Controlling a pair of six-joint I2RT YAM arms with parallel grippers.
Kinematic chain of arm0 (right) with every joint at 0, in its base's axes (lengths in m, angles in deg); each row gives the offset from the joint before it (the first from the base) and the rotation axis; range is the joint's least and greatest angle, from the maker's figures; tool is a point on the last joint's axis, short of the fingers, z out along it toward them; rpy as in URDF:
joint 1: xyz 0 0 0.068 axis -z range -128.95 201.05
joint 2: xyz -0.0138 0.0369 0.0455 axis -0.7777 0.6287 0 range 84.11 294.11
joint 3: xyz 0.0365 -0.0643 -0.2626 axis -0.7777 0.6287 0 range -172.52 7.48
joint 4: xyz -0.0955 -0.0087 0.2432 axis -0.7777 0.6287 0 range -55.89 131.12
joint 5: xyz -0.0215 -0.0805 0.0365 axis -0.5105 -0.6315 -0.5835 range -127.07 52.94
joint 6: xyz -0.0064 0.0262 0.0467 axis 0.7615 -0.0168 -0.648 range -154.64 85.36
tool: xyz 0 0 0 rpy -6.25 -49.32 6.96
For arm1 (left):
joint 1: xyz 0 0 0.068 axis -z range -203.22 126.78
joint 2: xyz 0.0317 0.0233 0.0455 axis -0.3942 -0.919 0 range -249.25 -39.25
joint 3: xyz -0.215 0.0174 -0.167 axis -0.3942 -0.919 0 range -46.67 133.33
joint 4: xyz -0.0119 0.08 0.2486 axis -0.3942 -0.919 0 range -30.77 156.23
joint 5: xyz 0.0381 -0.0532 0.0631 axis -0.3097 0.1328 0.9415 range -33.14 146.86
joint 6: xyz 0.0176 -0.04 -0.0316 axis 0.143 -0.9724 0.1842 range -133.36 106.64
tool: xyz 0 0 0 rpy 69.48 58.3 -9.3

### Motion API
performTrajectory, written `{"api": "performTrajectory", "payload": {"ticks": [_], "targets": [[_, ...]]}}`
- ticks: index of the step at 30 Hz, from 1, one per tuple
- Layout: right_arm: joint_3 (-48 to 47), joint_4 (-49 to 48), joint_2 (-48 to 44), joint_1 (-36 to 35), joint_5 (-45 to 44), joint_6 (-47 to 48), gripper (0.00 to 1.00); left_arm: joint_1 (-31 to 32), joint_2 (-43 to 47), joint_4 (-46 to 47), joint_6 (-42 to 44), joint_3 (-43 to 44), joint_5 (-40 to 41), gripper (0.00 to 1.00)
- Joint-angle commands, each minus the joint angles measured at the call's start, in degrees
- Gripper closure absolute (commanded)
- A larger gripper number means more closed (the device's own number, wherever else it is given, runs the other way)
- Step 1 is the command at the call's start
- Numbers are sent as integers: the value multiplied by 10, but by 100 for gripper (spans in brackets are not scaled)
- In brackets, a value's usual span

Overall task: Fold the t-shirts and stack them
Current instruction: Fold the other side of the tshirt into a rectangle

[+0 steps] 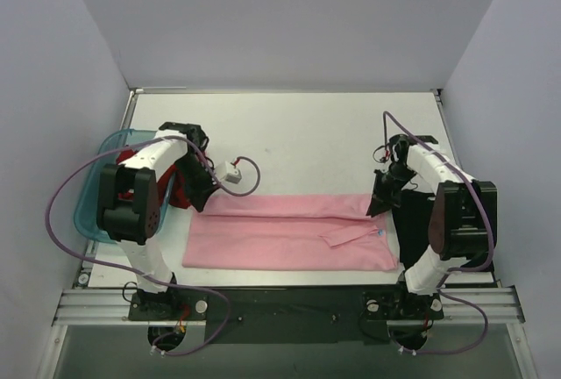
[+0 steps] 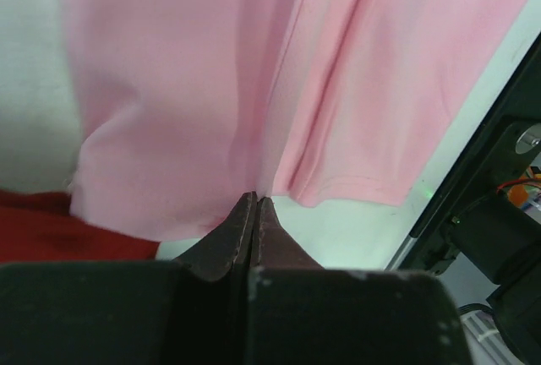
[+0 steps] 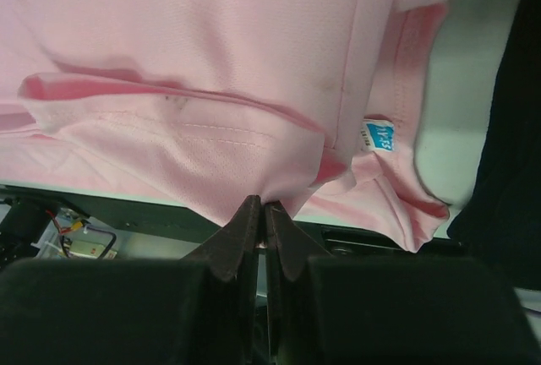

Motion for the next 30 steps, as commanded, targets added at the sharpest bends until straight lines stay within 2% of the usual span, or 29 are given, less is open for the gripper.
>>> {"api": "performTrajectory", "payload": {"ticks": [1,5,10,20,25,30], "targets": [[26,14,2,-5,-34,-13,100,30,9,47,-25,-46,13,100],[44,8,6,-12,-24,-15,100,29,7,75,-34,-67,61,100],[51,9,10,-26,-39,-23,100,30,6,99,-35,-74,82,100],[-17,105,-42,-38,-93,-25,100,30,16,106,-56,-16,91,100],[28,105,-55,-45,-72,-32,100,32,19,109,-42,-9,82,100],[73,59,-40,-49,-52,-48,100,36,14,117,-33,-40,83,100]]}}
